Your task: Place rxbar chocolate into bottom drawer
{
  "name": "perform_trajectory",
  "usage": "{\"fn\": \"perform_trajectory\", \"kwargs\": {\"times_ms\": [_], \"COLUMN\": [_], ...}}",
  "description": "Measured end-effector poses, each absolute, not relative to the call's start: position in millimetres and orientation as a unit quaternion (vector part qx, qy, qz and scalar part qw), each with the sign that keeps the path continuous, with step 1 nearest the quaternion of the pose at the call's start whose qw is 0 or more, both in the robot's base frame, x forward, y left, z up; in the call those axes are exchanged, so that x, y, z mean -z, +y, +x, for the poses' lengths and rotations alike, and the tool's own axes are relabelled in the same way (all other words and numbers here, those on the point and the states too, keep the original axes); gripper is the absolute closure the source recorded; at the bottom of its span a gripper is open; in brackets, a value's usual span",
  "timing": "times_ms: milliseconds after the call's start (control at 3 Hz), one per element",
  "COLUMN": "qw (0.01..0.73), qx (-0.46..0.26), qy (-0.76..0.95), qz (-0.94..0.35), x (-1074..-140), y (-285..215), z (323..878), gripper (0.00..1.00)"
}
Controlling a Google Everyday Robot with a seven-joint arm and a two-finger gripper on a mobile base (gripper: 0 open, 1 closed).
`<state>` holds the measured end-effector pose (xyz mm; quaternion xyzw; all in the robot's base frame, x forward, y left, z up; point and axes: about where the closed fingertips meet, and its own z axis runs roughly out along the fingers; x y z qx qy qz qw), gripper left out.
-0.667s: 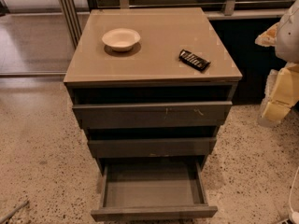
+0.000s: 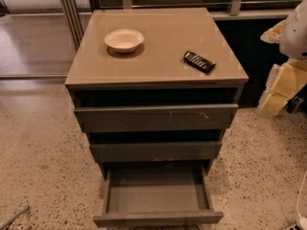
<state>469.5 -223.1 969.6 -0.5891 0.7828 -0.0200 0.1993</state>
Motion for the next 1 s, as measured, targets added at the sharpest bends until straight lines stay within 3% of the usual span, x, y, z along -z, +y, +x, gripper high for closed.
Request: {"fn": "perform_trajectory", "kwargs": {"times_ms": [1000], "qw": [0.339], "qx": [-0.033], "qy": [0.801], "qz": [-0.492], "x": [-934.7], "y": [-200.2], "z": [624.1], "gripper": [0.0]}}
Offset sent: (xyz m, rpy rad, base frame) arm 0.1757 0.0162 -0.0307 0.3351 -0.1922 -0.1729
